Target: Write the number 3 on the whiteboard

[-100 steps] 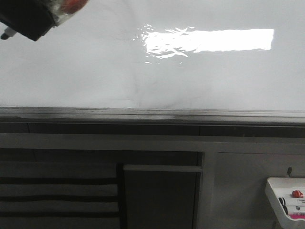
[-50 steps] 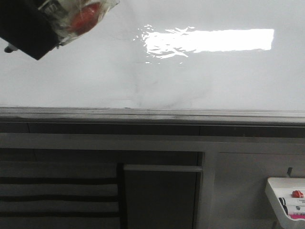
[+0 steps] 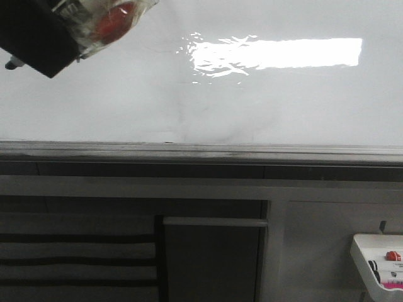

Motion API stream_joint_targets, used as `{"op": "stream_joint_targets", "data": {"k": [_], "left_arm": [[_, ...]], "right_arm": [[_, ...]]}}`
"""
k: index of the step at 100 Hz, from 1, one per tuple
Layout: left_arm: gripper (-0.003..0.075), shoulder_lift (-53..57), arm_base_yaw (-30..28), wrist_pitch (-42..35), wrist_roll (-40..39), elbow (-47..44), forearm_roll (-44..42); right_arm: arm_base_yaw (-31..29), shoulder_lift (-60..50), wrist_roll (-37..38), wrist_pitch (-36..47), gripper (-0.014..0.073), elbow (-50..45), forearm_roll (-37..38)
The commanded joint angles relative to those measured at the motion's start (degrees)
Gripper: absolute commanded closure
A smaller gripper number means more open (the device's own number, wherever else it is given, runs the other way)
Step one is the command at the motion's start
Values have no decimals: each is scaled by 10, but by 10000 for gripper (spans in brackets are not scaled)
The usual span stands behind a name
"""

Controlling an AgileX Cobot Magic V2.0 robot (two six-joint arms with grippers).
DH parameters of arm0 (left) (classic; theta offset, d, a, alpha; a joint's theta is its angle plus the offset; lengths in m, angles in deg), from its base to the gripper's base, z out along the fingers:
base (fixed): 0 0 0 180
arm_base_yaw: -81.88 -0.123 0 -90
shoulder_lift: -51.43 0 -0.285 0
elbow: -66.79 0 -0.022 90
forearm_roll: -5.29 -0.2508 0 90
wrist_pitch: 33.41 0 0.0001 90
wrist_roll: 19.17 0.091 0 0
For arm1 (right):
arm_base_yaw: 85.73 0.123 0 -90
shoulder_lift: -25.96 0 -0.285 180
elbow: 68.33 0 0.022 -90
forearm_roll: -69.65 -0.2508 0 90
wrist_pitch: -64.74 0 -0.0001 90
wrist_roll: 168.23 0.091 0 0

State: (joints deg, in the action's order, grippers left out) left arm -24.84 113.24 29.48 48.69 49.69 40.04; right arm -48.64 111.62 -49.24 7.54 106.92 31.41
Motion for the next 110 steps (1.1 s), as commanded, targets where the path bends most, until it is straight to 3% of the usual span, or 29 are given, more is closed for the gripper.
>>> {"op": "stream_joint_targets", "data": {"k": [1,28,61,110], "left_arm": [[739,14,4,-18,-6,19,27],[739,14,4,-24,-6,19,30],[739,14,4,-31,-6,19,30],[739,14,4,-32,-6,19,41]], "right_arm": [[0,-14,2,17,263,19,-16],[0,-5,8,5,470,19,-16],[0,-4,8,1,584,19,-18],[0,-4,8,0,607,19,-18]]}}
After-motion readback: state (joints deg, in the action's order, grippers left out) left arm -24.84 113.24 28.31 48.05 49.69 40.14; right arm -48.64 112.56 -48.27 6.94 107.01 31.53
